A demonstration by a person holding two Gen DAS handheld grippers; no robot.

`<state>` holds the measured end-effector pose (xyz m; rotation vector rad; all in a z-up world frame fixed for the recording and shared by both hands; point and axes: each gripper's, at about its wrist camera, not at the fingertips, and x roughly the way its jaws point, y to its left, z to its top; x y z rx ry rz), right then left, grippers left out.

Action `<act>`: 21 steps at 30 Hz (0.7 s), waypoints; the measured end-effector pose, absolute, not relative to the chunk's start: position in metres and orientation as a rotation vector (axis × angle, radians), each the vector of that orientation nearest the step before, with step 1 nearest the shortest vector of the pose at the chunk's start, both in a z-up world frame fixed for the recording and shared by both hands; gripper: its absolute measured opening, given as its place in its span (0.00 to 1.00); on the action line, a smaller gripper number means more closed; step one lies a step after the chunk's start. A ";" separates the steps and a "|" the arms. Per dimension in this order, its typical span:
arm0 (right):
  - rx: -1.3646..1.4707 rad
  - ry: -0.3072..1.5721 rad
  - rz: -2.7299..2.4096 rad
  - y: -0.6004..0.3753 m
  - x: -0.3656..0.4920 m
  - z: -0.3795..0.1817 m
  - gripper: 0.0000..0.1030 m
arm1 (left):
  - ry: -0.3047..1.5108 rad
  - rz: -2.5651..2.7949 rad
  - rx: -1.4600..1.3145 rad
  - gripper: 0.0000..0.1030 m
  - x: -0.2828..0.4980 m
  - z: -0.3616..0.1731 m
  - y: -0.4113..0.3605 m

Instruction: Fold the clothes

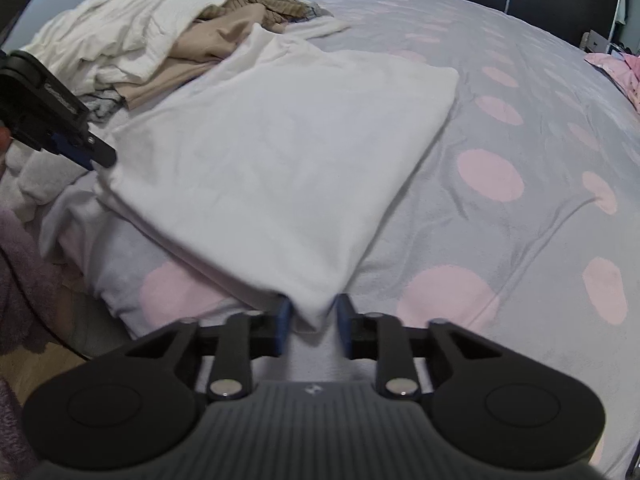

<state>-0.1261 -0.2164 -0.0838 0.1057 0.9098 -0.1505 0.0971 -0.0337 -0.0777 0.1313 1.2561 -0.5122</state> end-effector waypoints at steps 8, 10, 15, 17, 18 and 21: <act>0.093 0.910 -0.175 -0.218 -0.127 -0.080 0.08 | 1.207 -0.548 0.127 0.02 0.091 -0.061 -0.032; 0.090 0.910 -0.187 -0.219 -0.129 -0.078 0.07 | 1.189 -0.561 0.150 0.02 0.085 -0.054 -0.031; 0.072 0.946 -0.191 -0.218 -0.129 -0.080 0.06 | 1.212 -0.540 0.220 0.02 0.079 -0.061 -0.035; 0.064 0.963 -0.185 -0.217 -0.128 -0.083 0.06 | 1.220 -0.523 0.245 0.02 0.081 -0.068 -0.038; 0.069 0.970 -0.182 -0.218 -0.127 -0.085 0.06 | 1.226 -0.515 0.250 0.02 0.083 -0.073 -0.039; 0.083 0.995 -0.175 -0.220 -0.125 -0.091 0.06 | 1.243 -0.500 0.274 0.02 0.086 -0.083 -0.043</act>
